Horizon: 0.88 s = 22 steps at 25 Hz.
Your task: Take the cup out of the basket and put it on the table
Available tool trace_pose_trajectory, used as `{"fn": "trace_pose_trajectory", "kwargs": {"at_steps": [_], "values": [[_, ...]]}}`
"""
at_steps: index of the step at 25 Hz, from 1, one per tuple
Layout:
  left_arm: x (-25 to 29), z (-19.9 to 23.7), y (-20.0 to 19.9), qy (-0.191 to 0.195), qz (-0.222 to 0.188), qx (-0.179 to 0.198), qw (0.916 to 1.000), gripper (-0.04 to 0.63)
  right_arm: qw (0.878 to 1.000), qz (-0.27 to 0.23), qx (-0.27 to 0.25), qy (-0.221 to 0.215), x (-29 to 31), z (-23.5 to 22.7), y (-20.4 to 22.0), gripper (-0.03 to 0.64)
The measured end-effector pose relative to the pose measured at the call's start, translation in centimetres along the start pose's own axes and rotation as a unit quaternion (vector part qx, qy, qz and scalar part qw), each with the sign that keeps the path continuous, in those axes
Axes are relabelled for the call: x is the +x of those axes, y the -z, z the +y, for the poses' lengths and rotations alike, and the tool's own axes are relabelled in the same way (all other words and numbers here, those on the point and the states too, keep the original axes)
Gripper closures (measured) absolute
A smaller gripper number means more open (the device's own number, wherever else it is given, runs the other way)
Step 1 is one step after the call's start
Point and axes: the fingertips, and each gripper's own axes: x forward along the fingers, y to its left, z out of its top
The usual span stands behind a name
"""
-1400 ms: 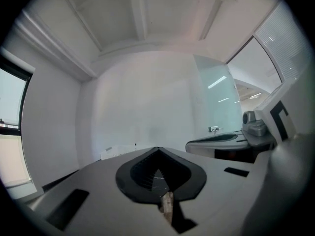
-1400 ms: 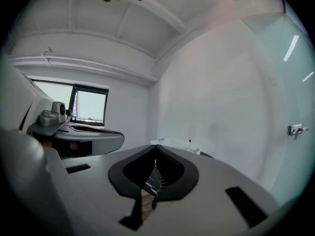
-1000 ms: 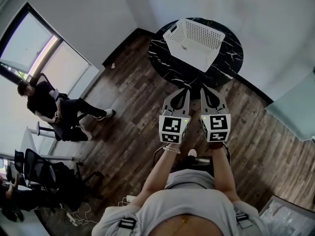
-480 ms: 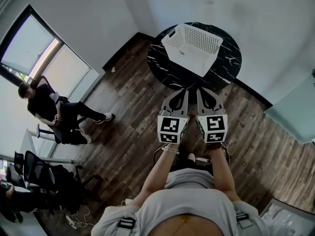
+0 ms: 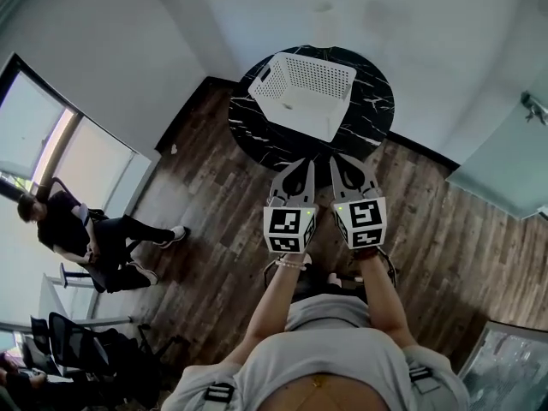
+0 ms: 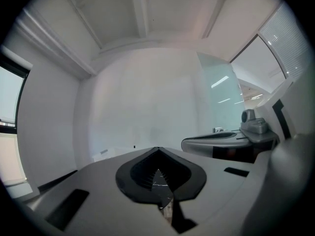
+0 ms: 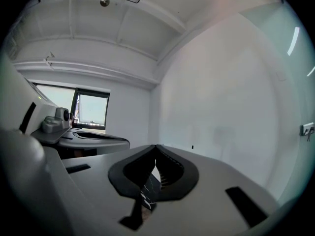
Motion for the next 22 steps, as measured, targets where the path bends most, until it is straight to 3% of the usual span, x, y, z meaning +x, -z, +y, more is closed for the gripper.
{"fn": "trace_pose_trajectory", "kwargs": {"at_steps": [22], "values": [[4.7, 10.2, 0.6, 0.086, -0.001, -0.001, 0.9963, 0.591, 0.996, 0.013, 0.002, 0.091, 9.5, 2.7, -0.1, 0.607]]}}
